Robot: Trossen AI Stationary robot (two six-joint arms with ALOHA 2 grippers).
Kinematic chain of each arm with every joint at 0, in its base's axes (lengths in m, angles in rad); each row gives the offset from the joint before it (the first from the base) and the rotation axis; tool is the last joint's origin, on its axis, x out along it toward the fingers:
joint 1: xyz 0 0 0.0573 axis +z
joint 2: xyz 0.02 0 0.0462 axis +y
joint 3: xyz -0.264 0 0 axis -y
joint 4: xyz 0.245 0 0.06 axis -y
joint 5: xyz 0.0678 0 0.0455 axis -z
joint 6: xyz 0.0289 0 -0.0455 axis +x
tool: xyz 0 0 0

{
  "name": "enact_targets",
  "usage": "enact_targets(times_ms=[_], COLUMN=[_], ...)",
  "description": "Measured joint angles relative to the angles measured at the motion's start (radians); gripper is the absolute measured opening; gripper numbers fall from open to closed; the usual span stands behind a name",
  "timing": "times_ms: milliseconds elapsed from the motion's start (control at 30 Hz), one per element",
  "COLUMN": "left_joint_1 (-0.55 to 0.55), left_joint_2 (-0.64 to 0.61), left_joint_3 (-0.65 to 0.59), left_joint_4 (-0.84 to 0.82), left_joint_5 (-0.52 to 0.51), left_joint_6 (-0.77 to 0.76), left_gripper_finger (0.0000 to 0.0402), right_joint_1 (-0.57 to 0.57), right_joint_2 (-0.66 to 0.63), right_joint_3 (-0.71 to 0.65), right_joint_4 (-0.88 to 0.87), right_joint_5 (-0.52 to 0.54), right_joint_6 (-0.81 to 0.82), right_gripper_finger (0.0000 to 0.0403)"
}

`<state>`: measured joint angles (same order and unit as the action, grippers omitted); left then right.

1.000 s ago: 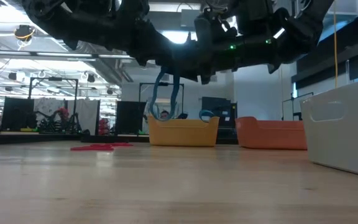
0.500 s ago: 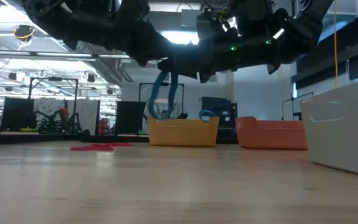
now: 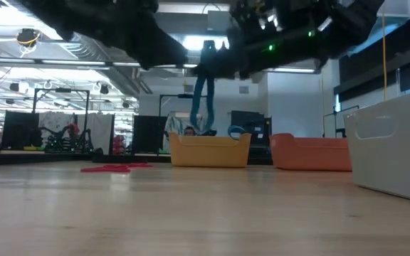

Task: Sort rubber bands into baskets
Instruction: Put the blue rubber band into the yellow bin

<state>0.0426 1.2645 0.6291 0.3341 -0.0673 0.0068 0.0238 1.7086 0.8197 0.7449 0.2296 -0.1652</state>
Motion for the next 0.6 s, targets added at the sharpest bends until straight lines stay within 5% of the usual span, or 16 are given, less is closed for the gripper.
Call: enact_targets(times_ms=[300, 600], left_joint_1=[0.0, 0.036], left_joint_2=[-0.112, 0.06], left_joint_3=[0.0, 0.0], left_joint_4=[-0.327, -0.3], left_joint_5=[-0.09, -0.171], left_joint_6=[-0.033, -0.036], left_gripper_finger=[0.0172, 0.0172], right_joint_1=[-0.036, -0.236], right_joint_2=[-0.118, -0.118], right_joint_3=[0.0, 0.0], right_joint_4=[-0.009, -0.047], right_joint_5=[0.17, 0.088], right_joint_6=[-0.253, -0.177], right_gripper_finger=[0.0021, 0.0021])
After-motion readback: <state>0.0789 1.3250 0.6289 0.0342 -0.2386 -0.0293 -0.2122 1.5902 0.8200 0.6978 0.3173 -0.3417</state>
